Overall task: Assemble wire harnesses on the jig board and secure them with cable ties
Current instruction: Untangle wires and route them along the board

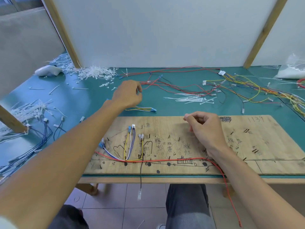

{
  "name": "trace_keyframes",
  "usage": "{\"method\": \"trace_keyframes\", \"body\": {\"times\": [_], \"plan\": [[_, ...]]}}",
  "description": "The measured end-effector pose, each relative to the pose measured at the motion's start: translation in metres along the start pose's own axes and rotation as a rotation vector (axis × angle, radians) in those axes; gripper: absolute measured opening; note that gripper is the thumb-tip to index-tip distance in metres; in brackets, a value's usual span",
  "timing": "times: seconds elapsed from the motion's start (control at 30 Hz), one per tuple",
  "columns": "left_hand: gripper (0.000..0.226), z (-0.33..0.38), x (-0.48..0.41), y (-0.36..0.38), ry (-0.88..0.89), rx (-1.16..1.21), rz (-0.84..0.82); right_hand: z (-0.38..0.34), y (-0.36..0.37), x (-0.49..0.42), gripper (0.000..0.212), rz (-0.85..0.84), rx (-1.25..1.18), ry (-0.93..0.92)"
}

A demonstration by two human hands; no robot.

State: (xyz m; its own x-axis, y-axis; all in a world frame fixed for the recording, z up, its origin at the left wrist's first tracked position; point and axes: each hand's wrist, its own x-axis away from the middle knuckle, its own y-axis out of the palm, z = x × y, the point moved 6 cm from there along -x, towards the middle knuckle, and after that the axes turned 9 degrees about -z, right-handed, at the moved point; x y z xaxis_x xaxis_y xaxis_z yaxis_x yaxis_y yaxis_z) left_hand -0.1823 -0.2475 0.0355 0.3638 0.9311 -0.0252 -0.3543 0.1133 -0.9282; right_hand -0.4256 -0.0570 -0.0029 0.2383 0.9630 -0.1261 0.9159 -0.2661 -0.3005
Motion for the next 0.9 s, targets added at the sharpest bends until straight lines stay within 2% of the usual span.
{"method": "trace_keyframes", "body": {"times": [0.1, 0.2, 0.3, 0.37, 0.43, 0.5, 0.6, 0.67, 0.77, 0.9], "plan": [[0.025, -0.005, -0.025, -0.003, -0.069, 0.048, 0.07, 0.001, -0.001, -0.001, 0.021, 0.01, -0.016, 0.01], [0.03, -0.009, -0.045, 0.007, -0.13, 0.008, -0.02, 0.002, -0.001, -0.001, 0.022, 0.016, -0.034, 0.018], [0.017, -0.007, -0.054, 0.019, -0.156, -0.07, -0.082, 0.003, -0.001, -0.002, 0.022, 0.018, -0.036, 0.02], [0.007, 0.0, -0.059, 0.023, -0.15, -0.092, -0.069, 0.003, -0.001, -0.002, 0.022, 0.018, -0.036, 0.017], [0.009, 0.01, -0.064, 0.022, -0.124, -0.073, -0.022, 0.004, -0.002, -0.002, 0.022, 0.018, -0.036, 0.016], [0.013, 0.018, -0.069, 0.013, -0.06, 0.072, 0.108, 0.005, -0.002, -0.003, 0.021, 0.019, -0.04, 0.013], [0.018, 0.036, -0.065, -0.008, 0.128, 0.327, 0.331, 0.006, -0.002, -0.004, 0.021, 0.024, -0.046, 0.01], [0.017, 0.045, -0.057, -0.023, 0.201, 0.419, 0.421, 0.008, -0.002, -0.004, 0.02, 0.028, -0.05, 0.013], [0.017, 0.056, -0.043, -0.038, 0.261, 0.523, 0.438, 0.01, -0.002, -0.005, 0.02, 0.034, -0.059, 0.02], [0.014, 0.07, -0.014, -0.049, 0.369, 0.762, 0.341, 0.011, -0.002, -0.005, 0.021, 0.031, -0.076, 0.035]]}}
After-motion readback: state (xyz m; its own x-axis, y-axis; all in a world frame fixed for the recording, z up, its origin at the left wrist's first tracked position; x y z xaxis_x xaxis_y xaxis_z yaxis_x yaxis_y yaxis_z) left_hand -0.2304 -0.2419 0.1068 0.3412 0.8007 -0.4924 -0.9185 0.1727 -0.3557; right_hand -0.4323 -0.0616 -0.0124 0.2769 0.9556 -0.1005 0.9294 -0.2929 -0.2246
